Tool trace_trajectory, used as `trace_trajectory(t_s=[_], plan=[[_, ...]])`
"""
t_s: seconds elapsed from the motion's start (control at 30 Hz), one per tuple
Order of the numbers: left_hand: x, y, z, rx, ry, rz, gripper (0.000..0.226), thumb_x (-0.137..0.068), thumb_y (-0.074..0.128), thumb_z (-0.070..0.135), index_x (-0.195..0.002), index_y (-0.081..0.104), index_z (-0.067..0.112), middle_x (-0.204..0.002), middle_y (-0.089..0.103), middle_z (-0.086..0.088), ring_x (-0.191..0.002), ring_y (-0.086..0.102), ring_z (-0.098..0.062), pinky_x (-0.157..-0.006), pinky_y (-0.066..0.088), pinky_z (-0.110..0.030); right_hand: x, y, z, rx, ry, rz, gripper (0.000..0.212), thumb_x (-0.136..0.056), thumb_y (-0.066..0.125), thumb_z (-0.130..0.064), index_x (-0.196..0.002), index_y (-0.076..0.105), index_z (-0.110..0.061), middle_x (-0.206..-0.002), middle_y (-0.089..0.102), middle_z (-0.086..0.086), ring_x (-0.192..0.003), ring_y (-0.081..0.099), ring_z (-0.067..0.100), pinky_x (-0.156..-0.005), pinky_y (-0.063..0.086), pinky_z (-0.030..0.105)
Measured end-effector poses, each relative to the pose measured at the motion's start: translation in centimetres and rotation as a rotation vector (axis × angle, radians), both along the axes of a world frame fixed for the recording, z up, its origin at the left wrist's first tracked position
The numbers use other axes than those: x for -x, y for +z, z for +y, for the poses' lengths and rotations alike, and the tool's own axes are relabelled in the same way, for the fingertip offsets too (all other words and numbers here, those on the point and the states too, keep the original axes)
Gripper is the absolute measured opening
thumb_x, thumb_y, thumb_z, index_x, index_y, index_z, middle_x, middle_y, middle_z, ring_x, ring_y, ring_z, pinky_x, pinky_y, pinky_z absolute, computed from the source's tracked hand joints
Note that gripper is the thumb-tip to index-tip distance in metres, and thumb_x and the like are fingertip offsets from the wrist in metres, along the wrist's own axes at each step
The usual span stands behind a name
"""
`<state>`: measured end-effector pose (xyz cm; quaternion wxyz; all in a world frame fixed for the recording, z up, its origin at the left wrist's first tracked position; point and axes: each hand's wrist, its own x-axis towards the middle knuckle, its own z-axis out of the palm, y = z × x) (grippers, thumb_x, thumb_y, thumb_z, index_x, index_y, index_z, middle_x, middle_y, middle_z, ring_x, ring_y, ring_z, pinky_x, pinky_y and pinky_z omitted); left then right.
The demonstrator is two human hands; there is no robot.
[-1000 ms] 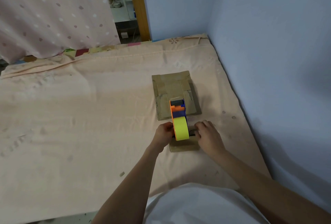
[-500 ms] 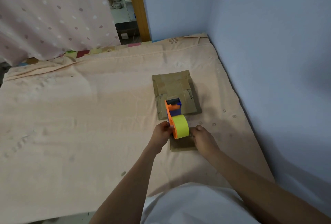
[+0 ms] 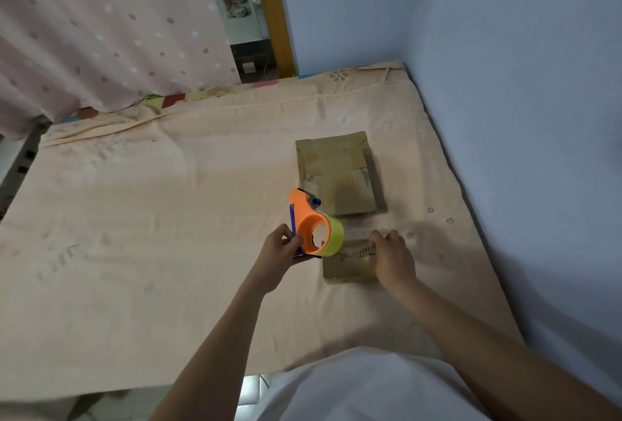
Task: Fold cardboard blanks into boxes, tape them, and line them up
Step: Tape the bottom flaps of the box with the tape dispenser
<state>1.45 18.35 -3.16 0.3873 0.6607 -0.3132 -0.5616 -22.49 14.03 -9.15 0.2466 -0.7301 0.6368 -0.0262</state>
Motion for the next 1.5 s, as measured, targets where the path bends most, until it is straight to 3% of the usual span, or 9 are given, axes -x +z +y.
trace_trajectory(t_s=[0.3,0.5,0.7,0.87,1.07,1.37,1.5], plan=[[0.3,1.6,-0.6,0.002,-0.065,-0.079,0.027,-0.081,0.078,0.005,-0.088,0.052,0.005,-0.093,0.071,-0.021,-0.081,0.07,-0.032,-0.079,0.06,-0.041,0.7,-0.2,-1.2,-0.223,-0.167,-0.04,0.061,-0.089,0.071,-0.041,-0.135,0.043,-0.013,-0.115,0.059,0.012,-0.112,0.06,0.033,-0.082,0.049,0.039],[0.2,2.2,-1.3,-0.108,-0.19,-0.106,0.051,-0.077,0.081,0.001,-0.123,0.062,0.014,-0.114,0.072,-0.005,-0.105,0.067,-0.023,-0.087,0.059,-0.04,0.6,-0.7,-1.3,-0.246,-0.212,-0.067,0.075,-0.09,0.07,-0.04,-0.15,0.035,-0.012,-0.121,0.062,0.012,-0.116,0.06,0.033,-0.084,0.049,0.038],[-0.3,2.3,-2.2,-0.136,-0.33,-0.305,0.047,-0.085,0.074,0.005,-0.131,0.062,0.009,-0.106,0.073,-0.003,-0.099,0.067,-0.021,-0.083,0.055,-0.028,0.6,-0.6,-1.7,-0.269,-0.238,-0.088,0.073,-0.088,0.073,-0.04,-0.147,0.039,-0.013,-0.117,0.065,0.009,-0.113,0.062,0.03,-0.08,0.05,0.037],[-0.4,2.7,-2.9,-0.078,-0.362,-0.424,0.053,-0.08,0.079,0.005,-0.129,0.059,0.013,-0.11,0.069,0.0,-0.096,0.066,-0.014,-0.072,0.055,-0.019,0.6,-0.2,-1.9,-0.275,-0.252,-0.087,0.063,-0.087,0.074,-0.041,-0.136,0.049,-0.011,-0.118,0.066,0.008,-0.112,0.063,0.029,-0.076,0.046,0.032],[-0.9,2.3,-2.9,-0.001,-0.513,-0.648,0.063,-0.074,0.082,0.004,-0.128,0.054,0.018,-0.117,0.065,0.0,-0.098,0.063,-0.016,-0.074,0.053,-0.019,0.5,-0.2,-1.4,-0.267,-0.266,-0.054,0.064,-0.088,0.073,-0.042,-0.136,0.049,-0.009,-0.117,0.066,0.01,-0.112,0.061,0.03,-0.073,0.04,0.031],[-0.6,1.0,-1.2,0.029,-0.571,-0.698,0.066,-0.073,0.083,0.008,-0.129,0.049,0.017,-0.121,0.061,0.0,-0.105,0.057,-0.016,-0.076,0.045,-0.017,-0.5,1.1,-1.5,-0.248,-0.331,-0.056,0.054,-0.088,0.074,-0.039,-0.128,0.056,-0.008,-0.115,0.067,0.014,-0.109,0.063,0.034,-0.072,0.041,0.03],[-0.8,0.6,-0.5,0.056,-0.57,-0.699,0.064,-0.075,0.082,0.008,-0.129,0.049,0.018,-0.122,0.06,0.001,-0.104,0.055,-0.012,-0.077,0.044,-0.015,-0.5,0.5,-0.9,-0.264,-0.357,-0.113,0.024,-0.088,0.074,-0.033,-0.084,0.064,-0.011,-0.081,0.072,0.011,-0.077,0.071,0.032,-0.071,0.058,0.036]])
